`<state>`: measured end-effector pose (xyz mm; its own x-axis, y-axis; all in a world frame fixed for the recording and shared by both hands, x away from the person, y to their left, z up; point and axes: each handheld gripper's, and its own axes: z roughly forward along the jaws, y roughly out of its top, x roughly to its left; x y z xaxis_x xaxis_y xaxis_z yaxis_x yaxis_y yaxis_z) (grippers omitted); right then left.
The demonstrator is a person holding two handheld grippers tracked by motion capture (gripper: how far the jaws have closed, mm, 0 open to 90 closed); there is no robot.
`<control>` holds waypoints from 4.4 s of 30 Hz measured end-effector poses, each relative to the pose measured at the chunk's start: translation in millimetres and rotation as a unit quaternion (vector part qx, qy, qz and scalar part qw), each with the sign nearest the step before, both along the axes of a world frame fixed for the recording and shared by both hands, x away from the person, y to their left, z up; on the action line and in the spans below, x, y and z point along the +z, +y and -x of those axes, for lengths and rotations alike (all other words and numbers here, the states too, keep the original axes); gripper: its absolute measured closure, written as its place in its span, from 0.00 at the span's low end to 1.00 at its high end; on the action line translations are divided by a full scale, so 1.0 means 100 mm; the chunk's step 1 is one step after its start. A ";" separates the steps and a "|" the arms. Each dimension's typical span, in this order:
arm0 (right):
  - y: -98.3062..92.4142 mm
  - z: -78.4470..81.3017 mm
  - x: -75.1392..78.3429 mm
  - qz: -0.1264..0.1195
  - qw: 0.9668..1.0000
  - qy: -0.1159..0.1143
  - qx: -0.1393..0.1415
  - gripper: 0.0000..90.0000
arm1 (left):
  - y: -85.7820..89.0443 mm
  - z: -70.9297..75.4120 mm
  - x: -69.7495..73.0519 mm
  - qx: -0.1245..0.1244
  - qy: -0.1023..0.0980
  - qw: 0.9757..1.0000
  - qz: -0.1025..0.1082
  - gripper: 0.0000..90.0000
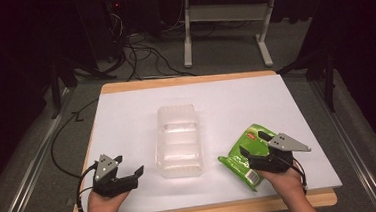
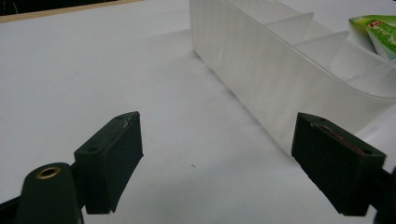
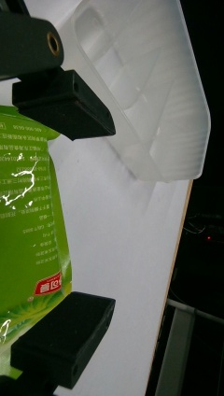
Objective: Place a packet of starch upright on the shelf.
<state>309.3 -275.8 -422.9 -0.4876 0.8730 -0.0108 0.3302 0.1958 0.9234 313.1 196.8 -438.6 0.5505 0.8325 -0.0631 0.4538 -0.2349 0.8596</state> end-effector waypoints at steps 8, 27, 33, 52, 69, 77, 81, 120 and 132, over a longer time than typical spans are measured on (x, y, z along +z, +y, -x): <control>-0.09 -0.05 -0.02 0.004 1.000 0.010 -0.013 0.22 | -0.01 0.01 0.00 -0.003 -0.004 1.000 -0.006 0.19; -0.78 -0.18 -0.14 -0.013 0.993 0.059 -0.099 0.35 | -0.03 0.01 -0.01 -0.008 -0.002 1.000 -0.015 0.20; -0.96 -0.18 -0.23 -0.022 0.986 0.095 -0.134 0.37 | -0.03 0.01 -0.01 -0.009 -0.002 1.000 -0.016 0.20; -1.12 -0.25 -0.53 -0.068 0.967 0.203 -0.139 0.42 | -0.04 0.02 -0.01 -0.010 -0.002 1.000 -0.015 0.20; -1.11 -0.25 -0.55 -0.079 0.967 0.215 -0.112 0.63 | -0.06 0.02 -0.02 -0.012 -0.005 1.000 -0.024 0.20; -1.10 -0.27 -0.55 -0.085 0.967 0.221 -0.099 0.76 | -0.07 0.01 -0.02 -0.013 -0.002 1.000 -0.026 0.21; -1.08 -0.27 -0.55 -0.083 0.967 0.223 -0.090 0.85 | -0.07 0.01 -0.02 -0.013 -0.003 1.000 -0.027 0.21; -0.91 -0.08 -0.10 -0.129 0.986 0.102 -0.024 0.99 | -0.06 0.02 -0.02 -0.009 -0.006 1.000 -0.021 0.21; -0.60 0.09 0.34 -0.121 0.993 0.004 0.012 1.00 | -0.03 0.04 0.00 -0.001 -0.011 1.000 -0.016 0.21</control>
